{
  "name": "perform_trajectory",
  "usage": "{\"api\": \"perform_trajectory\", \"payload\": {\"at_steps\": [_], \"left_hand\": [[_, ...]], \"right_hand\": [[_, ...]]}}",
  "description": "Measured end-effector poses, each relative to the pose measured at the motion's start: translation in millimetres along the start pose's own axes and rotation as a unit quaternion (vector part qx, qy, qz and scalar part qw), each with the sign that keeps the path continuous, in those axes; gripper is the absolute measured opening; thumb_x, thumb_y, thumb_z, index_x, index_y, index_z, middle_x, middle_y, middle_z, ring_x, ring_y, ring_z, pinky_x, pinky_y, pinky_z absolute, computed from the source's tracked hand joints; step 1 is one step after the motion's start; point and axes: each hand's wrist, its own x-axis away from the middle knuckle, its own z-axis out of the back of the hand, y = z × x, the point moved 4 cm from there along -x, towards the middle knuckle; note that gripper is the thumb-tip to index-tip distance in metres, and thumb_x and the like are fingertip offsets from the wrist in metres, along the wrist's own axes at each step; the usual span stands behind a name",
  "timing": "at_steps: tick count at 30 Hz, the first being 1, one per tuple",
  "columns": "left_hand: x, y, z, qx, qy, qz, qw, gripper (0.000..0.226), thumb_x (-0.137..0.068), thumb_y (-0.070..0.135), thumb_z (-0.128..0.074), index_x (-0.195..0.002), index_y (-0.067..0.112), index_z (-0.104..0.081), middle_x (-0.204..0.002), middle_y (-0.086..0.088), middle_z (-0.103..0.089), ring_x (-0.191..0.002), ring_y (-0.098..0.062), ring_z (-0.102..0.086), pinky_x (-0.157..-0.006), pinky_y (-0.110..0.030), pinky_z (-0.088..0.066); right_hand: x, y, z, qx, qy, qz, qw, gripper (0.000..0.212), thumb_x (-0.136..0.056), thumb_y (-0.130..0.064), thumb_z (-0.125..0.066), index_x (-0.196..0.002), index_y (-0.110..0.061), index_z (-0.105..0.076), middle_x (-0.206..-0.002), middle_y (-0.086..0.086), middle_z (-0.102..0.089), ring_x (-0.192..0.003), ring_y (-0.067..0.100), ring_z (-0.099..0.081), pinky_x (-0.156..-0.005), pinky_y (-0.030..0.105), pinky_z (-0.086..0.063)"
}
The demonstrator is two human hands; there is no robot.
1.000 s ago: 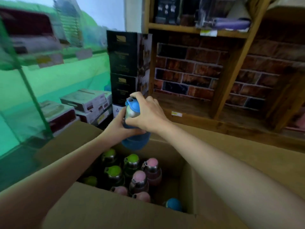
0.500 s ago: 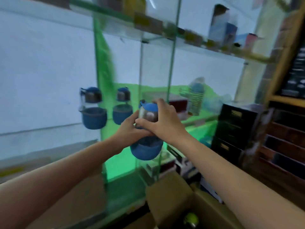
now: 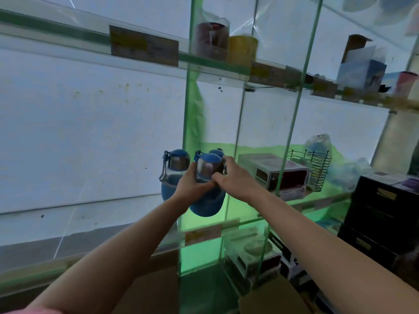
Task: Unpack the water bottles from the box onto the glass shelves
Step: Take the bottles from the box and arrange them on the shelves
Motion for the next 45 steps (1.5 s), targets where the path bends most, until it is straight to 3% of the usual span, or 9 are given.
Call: {"api": "perform_trajectory", "payload": {"at_steps": [6,9,19,22,25,30,37,39,45], "left_hand": [[-9.6,-18.3,-10.1,-0.018,0.02,0.012,1.0,0.062,-0.062,0.035,-0.078,-0.11,0.012,-0.048,-0.113,-0.01,-0.064,-0.105,-0.024,-0.062,-0.093,-0.041,-0.051],[-11.1,-18.4,-9.4,-0.042,0.034,-0.004,0.999,0.062,-0.068,0.029,-0.082,-0.113,0.01,-0.044,-0.116,-0.011,-0.061,-0.107,-0.024,-0.06,-0.094,-0.043,-0.05],[12.1,6.4,15.2,-0.174,0.09,-0.019,0.98,0.095,-0.058,0.054,-0.082,-0.134,0.015,-0.039,-0.133,-0.007,-0.049,-0.124,-0.028,-0.044,-0.103,-0.044,-0.04],[28.5,23.2,20.7,-0.213,0.128,-0.034,0.968,0.091,-0.057,0.058,-0.079,-0.128,0.015,-0.041,-0.126,-0.009,-0.042,-0.12,-0.027,-0.038,-0.101,-0.041,-0.039],[48.2,38.4,12.5,-0.207,0.143,-0.095,0.963,0.082,-0.06,0.049,-0.082,-0.122,0.014,-0.042,-0.121,-0.009,-0.041,-0.117,-0.026,-0.04,-0.1,-0.04,-0.04],[80.3,32.5,-48.7,-0.163,0.05,-0.167,0.971,0.073,-0.065,0.029,-0.084,-0.123,0.012,-0.042,-0.121,-0.005,-0.04,-0.114,-0.022,-0.048,-0.1,-0.04,-0.045],[120.0,-32.2,-194.0,-0.1,-0.134,-0.132,0.977,0.077,-0.068,0.029,-0.082,-0.13,0.013,-0.039,-0.124,-0.005,-0.042,-0.116,-0.019,-0.045,-0.097,-0.03,-0.041],[141.2,-50.3,-244.7,-0.098,-0.198,-0.11,0.969,0.079,-0.067,0.033,-0.082,-0.13,0.012,-0.039,-0.126,-0.007,-0.043,-0.118,-0.022,-0.046,-0.1,-0.034,-0.042],[216.8,-87.4,-360.4,-0.099,-0.372,-0.08,0.919,0.098,-0.068,0.04,-0.081,-0.142,0.015,-0.021,-0.141,-0.01,-0.031,-0.136,-0.026,-0.031,-0.11,-0.045,-0.035]], "right_hand": [[-7.5,4.8,-6.9,0.021,-0.016,-0.006,1.0,0.056,-0.092,-0.022,-0.047,-0.143,-0.018,-0.025,-0.139,0.011,-0.044,-0.125,0.027,-0.044,-0.086,0.024,-0.028],[-7.2,7.8,-7.8,0.025,-0.019,-0.011,0.999,0.057,-0.093,-0.022,-0.046,-0.145,-0.015,-0.023,-0.142,0.013,-0.041,-0.128,0.029,-0.041,-0.095,0.028,-0.032],[6.8,14.5,4.3,-0.005,-0.008,-0.007,1.0,0.066,-0.093,-0.028,-0.05,-0.148,-0.013,-0.016,-0.147,0.013,-0.033,-0.133,0.028,-0.036,-0.104,0.031,-0.03],[17.0,21.4,9.4,-0.008,0.002,0.001,1.0,0.067,-0.093,-0.033,-0.05,-0.148,-0.015,-0.016,-0.15,0.011,-0.029,-0.136,0.026,-0.034,-0.106,0.034,-0.029],[27.7,37.9,14.4,-0.014,0.026,0.001,1.0,0.067,-0.093,-0.036,-0.049,-0.148,-0.015,-0.017,-0.152,0.013,-0.027,-0.137,0.027,-0.033,-0.109,0.039,-0.028],[59.2,86.7,20.0,-0.028,0.071,-0.031,0.997,0.064,-0.092,-0.037,-0.051,-0.145,-0.015,-0.024,-0.149,0.012,-0.031,-0.134,0.027,-0.036,-0.109,0.04,-0.033],[159.1,206.2,30.2,-0.002,0.097,-0.16,0.982,0.059,-0.091,-0.036,-0.054,-0.142,-0.018,-0.029,-0.142,0.008,-0.035,-0.126,0.021,-0.042,-0.104,0.037,-0.038],[201.9,245.1,35.8,0.017,0.105,-0.215,0.971,0.058,-0.091,-0.037,-0.054,-0.141,-0.018,-0.03,-0.139,0.007,-0.036,-0.122,0.019,-0.044,-0.097,0.033,-0.04],[318.0,328.6,36.3,0.063,0.109,-0.344,0.931,0.056,-0.091,-0.039,-0.053,-0.139,-0.019,-0.031,-0.14,0.007,-0.037,-0.128,0.023,-0.042,-0.099,0.034,-0.039]]}}
